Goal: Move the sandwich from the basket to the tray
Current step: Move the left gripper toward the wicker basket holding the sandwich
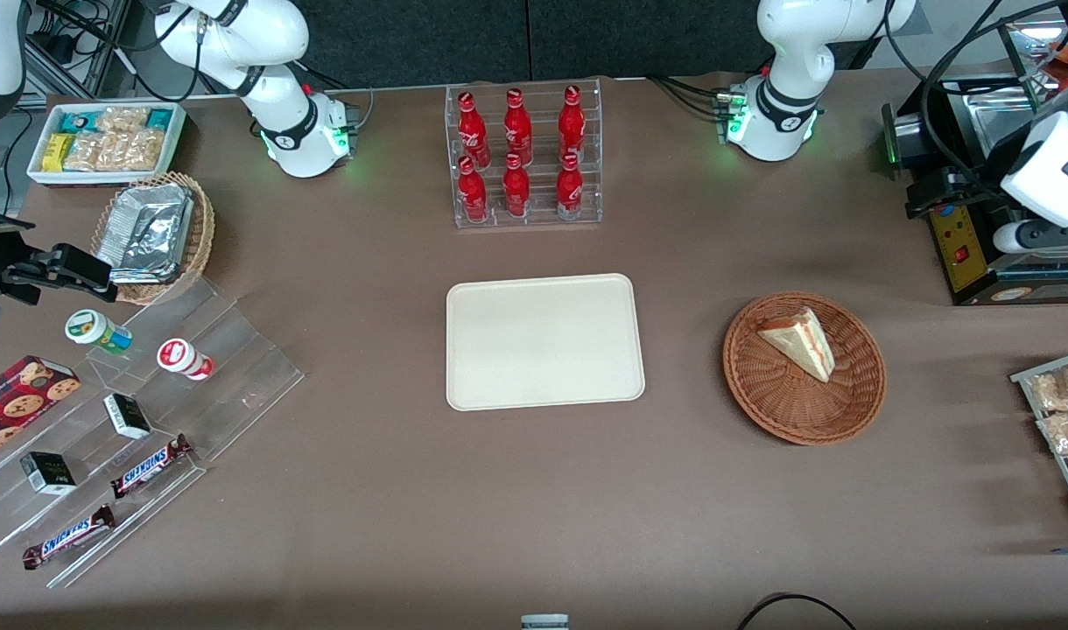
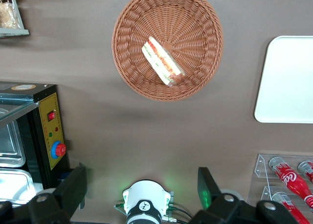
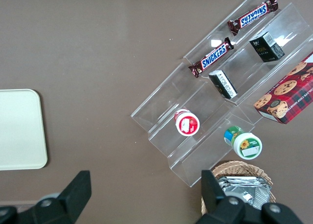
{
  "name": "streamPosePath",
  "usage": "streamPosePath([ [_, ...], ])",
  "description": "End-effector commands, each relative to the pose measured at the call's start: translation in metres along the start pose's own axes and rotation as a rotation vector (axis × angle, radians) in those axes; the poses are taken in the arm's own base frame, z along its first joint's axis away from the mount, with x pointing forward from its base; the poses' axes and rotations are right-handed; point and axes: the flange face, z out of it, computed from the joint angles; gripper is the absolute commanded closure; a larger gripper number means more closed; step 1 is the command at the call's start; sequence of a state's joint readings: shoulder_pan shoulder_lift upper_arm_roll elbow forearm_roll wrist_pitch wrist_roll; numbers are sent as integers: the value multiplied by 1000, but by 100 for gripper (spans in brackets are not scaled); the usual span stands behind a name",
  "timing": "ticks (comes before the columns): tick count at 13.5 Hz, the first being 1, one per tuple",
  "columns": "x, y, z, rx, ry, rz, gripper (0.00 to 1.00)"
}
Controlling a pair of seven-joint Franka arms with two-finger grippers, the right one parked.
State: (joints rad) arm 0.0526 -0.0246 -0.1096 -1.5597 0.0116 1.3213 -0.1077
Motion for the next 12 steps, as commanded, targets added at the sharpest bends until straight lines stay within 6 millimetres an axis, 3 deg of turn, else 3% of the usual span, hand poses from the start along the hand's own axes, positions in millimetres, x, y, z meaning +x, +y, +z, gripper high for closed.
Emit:
streamPosePath([
  [1,-7,7,0,3,19,25,0],
  [3,0,1,3,7,35,15,0],
  [8,24,-2,85,17,-30,7,0],
  [12,44,0,122,4,58,-101,0],
])
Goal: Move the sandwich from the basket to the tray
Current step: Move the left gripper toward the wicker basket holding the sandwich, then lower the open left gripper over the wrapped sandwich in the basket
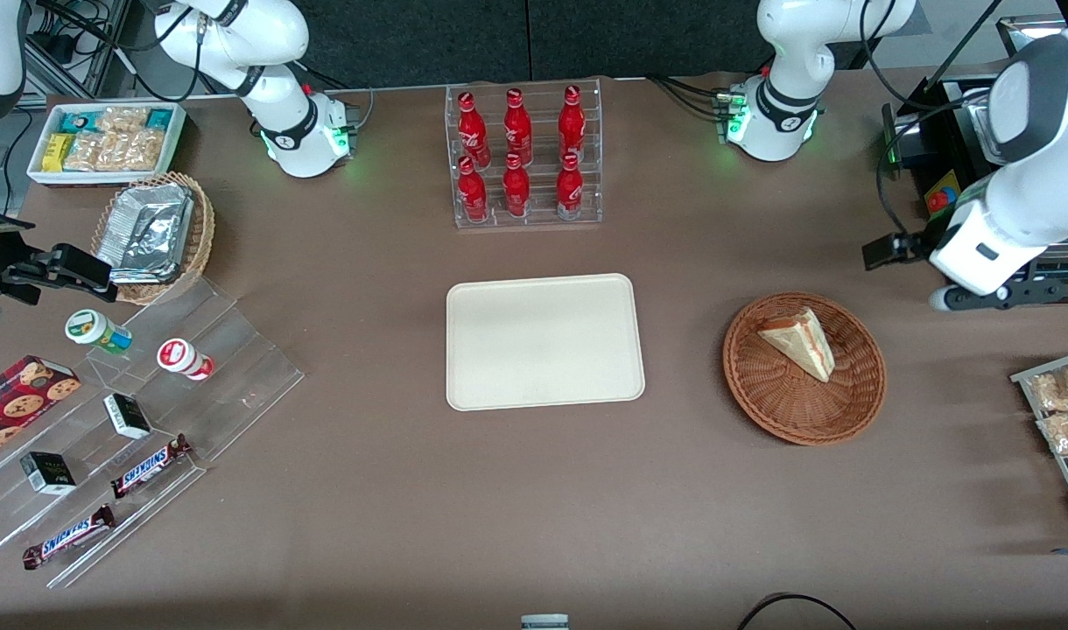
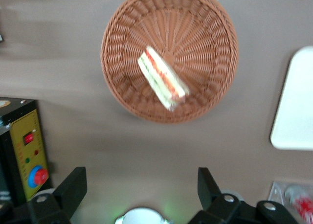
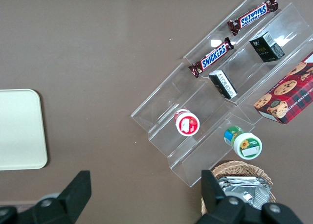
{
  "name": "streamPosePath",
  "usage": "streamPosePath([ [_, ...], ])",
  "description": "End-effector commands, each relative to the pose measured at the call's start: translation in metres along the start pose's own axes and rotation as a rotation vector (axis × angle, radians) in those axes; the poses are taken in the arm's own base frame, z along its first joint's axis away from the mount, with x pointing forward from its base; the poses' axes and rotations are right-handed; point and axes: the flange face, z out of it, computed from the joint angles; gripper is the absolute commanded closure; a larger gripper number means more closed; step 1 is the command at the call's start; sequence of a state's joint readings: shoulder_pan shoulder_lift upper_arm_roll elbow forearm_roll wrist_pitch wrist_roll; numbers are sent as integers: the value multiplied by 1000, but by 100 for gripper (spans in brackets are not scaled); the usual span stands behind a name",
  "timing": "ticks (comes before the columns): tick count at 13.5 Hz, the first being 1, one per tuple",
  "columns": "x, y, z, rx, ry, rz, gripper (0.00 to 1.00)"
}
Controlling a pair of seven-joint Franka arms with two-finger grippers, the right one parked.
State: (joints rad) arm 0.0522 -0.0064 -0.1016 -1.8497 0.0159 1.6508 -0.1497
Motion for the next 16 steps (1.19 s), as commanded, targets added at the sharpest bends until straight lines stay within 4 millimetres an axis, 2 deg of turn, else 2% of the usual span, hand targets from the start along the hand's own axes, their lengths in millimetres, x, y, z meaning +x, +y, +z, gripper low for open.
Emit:
streamPosePath([
  [1,2,-1,20,3,45,-90,0],
  [4,7,-3,59,-11,72,-213,0],
  [7,21,-2,90,-15,50,-327,0],
  [9,34,2,112,-22,54,-467,0],
  [12,46,9,139,-10,46,-565,0],
  [13,49,17,151,-13,52,-595,0],
  [14,49,27,161,-14,66,-607,0],
  [16,43,30,179,-19,79,-626,0],
])
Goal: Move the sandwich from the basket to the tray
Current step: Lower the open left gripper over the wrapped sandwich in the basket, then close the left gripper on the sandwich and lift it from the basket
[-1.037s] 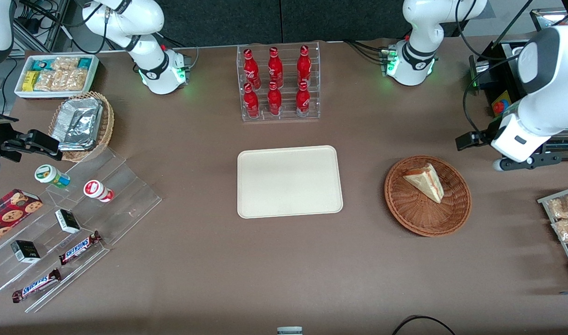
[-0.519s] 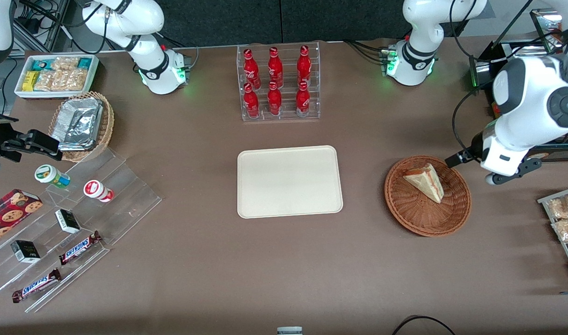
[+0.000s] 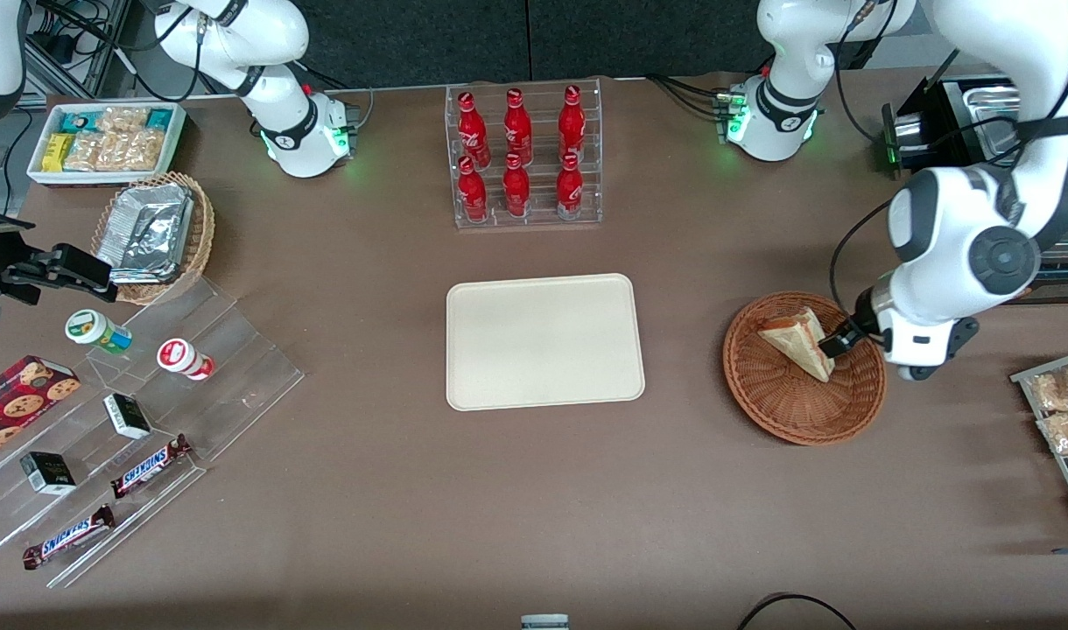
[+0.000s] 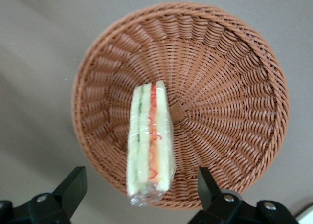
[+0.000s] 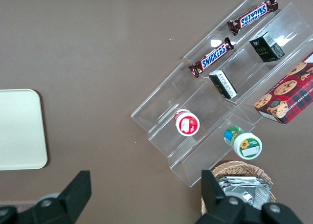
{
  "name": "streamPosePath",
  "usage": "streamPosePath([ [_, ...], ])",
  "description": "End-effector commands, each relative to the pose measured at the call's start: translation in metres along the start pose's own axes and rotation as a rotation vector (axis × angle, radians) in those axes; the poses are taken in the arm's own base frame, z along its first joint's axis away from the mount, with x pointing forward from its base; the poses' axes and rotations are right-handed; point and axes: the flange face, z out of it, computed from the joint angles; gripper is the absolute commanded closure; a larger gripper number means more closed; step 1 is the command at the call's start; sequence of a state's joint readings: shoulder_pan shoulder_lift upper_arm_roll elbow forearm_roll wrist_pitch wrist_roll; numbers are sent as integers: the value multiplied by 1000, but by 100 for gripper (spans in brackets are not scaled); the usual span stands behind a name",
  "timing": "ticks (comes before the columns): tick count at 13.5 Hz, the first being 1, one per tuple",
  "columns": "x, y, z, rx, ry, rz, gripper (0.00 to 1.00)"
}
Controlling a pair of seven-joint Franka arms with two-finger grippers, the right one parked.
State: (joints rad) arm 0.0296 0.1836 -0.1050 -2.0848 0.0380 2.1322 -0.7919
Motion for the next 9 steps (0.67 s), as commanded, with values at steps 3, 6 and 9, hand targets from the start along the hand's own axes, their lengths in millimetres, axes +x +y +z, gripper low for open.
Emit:
streamPosePath([
  [3,-21,-1,29,-1,27,-50,0],
  [6,-30,-7,45,5,20,-50,0],
  [9,-35,-11,60,-1,22,-74,0],
])
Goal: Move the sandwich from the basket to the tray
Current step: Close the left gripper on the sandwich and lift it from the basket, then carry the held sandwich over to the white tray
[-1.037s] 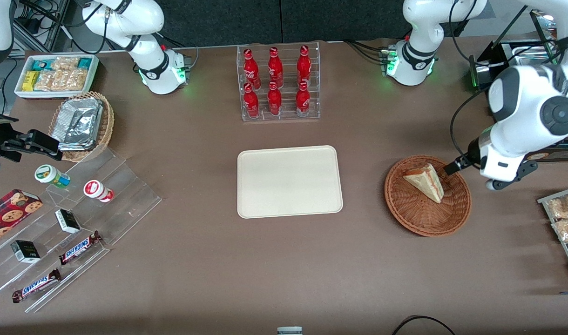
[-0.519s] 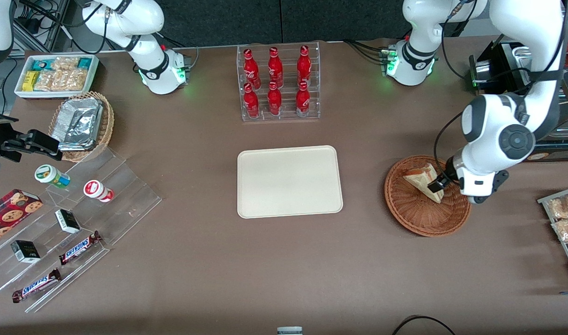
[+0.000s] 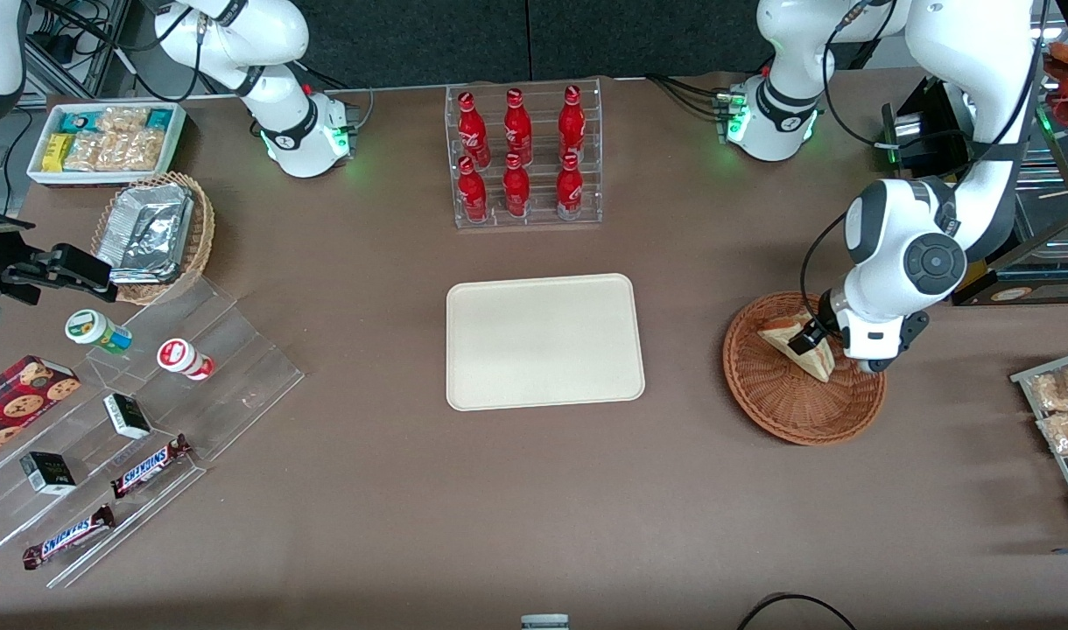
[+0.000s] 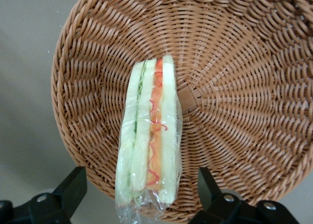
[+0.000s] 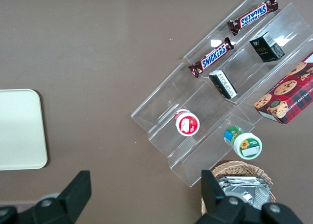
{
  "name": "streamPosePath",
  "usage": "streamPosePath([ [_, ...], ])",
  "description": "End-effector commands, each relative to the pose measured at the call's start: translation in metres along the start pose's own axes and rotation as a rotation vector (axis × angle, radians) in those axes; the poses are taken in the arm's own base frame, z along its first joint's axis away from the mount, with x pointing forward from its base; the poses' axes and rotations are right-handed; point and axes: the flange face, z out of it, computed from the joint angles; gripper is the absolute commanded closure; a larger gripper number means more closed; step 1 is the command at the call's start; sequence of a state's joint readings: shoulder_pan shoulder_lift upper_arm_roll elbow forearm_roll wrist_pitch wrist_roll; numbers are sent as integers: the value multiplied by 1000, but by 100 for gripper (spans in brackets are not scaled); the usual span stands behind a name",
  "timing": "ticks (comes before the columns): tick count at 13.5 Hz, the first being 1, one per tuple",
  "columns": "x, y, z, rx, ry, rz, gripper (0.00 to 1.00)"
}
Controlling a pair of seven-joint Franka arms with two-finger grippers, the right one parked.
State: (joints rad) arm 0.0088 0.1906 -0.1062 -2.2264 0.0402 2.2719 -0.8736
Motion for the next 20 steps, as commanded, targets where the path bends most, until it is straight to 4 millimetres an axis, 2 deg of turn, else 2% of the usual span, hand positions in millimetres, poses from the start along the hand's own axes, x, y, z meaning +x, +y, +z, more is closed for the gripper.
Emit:
streamPosePath([
  [1,-12,-9,14,-13,29,-20,0],
  [2,-15,-11,20,-25,38,-19,4],
  [5,-14,-11,22,-30,40,-21,98],
  [7,-14,-11,17,-27,41,-18,100],
  [10,-15,-10,-5,-11,36,-2,100],
  [12,-19,1,-31,2,33,48,100],
  [14,-24,23,-70,36,5,127,100],
  [15,-37,41,-89,39,5,177,100],
  [17,-72,72,-107,28,12,277,100],
  [20,-140,131,-104,9,27,417,100],
])
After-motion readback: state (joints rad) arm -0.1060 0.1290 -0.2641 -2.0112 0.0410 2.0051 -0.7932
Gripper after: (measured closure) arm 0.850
